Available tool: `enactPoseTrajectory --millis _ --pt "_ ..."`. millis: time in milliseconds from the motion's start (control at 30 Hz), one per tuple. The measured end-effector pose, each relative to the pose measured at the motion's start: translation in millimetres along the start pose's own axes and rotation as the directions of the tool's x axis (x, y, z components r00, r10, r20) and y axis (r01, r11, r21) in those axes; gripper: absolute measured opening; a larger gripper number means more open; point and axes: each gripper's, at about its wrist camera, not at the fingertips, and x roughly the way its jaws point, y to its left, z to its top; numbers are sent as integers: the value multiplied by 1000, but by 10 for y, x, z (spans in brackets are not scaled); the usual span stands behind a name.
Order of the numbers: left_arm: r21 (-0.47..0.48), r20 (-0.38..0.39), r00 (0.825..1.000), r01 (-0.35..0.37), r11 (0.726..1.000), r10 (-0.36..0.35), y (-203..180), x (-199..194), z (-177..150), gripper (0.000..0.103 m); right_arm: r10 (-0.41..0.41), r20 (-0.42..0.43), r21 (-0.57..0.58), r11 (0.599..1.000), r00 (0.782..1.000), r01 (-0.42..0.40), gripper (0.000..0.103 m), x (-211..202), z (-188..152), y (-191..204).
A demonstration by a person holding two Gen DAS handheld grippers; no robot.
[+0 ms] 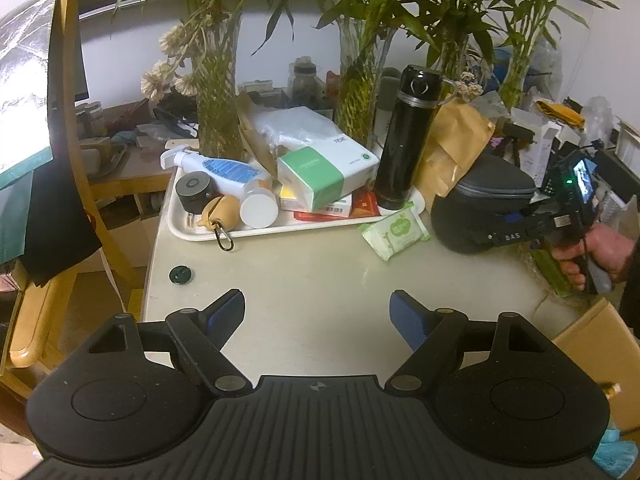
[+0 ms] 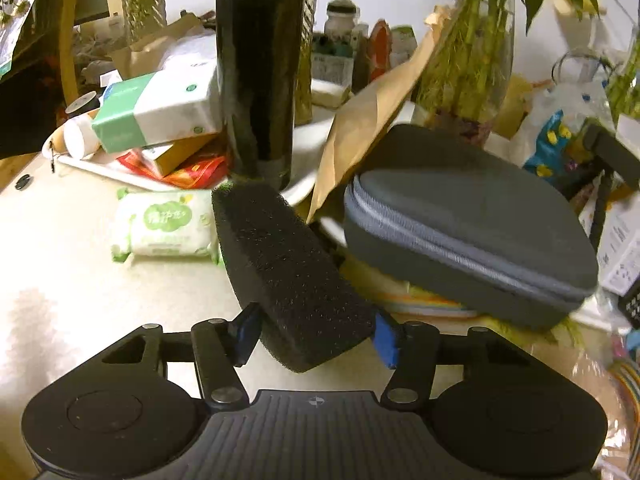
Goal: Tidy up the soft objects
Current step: 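Lift the black foam block upright with the right gripper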
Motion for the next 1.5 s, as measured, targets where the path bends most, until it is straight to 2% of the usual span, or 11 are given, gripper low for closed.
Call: enactPoseTrajectory --millis 133,267,433,700,767,800,833,900,1033,1267,1500 --pt "9 1 1000 -7 1000 7 -2 -9 -9 80 26 -60 -11 1000 998 -26 62 -96 -67 48" --pt "5 0 1000 -14 1000 14 6 -9 -11 80 53 -78 -88 994 996 -59 66 -144 -141 192" --pt "9 -8 1000 -27 1000 27 12 12 -19 80 107 -64 -144 983 992 -116 70 -117 -128 312" --pt "14 -20 1000 -23 1000 23 -3 40 -17 80 133 -16 -204 970 991 -133 69 -38 -62 466" --pt "20 -24 999 -22 1000 23 -18 52 -14 80 121 -14 -208 971 993 -121 68 13 -53 489" --pt "22 -25 999 -22 1000 22 -24 56 -12 80 112 -18 -211 971 994 -113 62 41 -50 499" --pt "23 -27 999 -20 1000 21 -26 62 -10 80 103 -22 -215 971 994 -105 50 59 -50 506" --pt "22 -26 1000 -16 1000 17 -32 62 -1 80 87 -36 -220 971 996 -92 47 81 -45 511" --pt "20 -20 1000 -6 1000 7 -49 57 9 80 49 6 -198 979 999 -47 46 -23 11 465" --pt "47 6 1000 -9 999 9 -88 -1 19 80 12 94 -140 990 995 2 46 -594 88 343" --pt "107 37 999 3 994 -7 -167 -4 42 80 -21 115 -75 997 993 30 46 -1067 -57 388"
